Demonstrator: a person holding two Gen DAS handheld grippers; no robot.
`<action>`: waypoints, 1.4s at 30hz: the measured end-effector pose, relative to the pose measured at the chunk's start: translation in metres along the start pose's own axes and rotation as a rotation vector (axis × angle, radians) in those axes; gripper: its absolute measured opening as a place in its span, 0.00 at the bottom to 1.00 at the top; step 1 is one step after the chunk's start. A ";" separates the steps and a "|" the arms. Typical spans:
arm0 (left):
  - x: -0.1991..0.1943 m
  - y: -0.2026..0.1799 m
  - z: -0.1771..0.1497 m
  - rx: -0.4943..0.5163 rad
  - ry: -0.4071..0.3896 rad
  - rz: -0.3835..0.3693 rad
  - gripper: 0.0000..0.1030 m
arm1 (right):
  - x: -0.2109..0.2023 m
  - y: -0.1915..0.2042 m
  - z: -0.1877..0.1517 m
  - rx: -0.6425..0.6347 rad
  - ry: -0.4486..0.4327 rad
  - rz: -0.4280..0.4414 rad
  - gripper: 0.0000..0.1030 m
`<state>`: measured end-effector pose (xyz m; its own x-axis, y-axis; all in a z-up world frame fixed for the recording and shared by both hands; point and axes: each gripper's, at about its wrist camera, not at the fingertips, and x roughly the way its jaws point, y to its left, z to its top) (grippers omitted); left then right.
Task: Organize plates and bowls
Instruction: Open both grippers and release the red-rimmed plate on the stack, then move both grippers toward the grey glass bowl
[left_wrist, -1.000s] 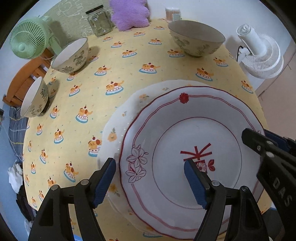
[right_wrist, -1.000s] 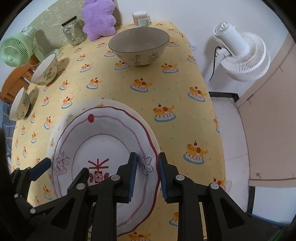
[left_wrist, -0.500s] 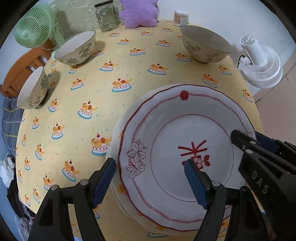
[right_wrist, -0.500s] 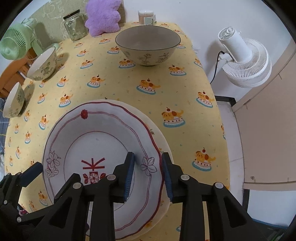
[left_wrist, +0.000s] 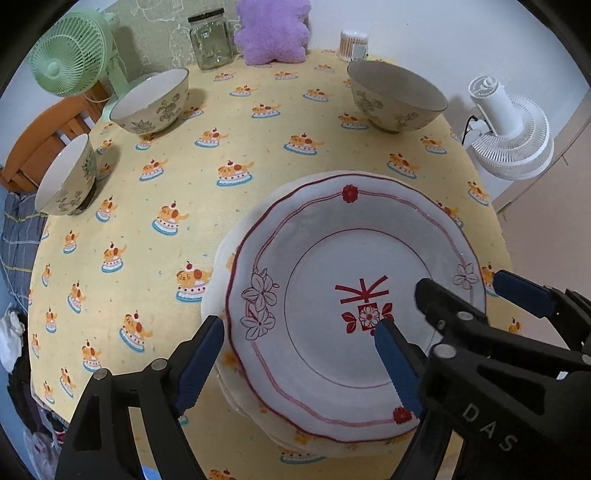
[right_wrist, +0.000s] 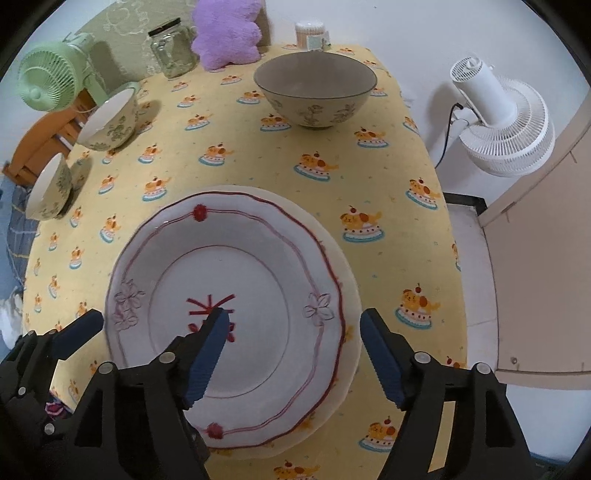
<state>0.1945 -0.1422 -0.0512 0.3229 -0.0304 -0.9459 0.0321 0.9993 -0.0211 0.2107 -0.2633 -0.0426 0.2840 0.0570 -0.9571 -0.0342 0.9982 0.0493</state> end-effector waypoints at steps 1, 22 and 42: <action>-0.002 0.001 0.000 0.001 -0.005 -0.003 0.84 | -0.002 0.002 0.000 -0.003 -0.004 0.005 0.76; -0.055 0.097 0.006 0.110 -0.121 -0.096 0.90 | -0.058 0.102 -0.003 0.069 -0.145 -0.046 0.88; -0.060 0.259 0.034 0.071 -0.209 -0.036 0.89 | -0.052 0.271 0.026 0.055 -0.236 -0.050 0.88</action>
<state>0.2153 0.1177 0.0107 0.5090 -0.0779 -0.8572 0.1112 0.9935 -0.0243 0.2111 0.0052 0.0281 0.5005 0.0038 -0.8657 0.0363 0.9990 0.0254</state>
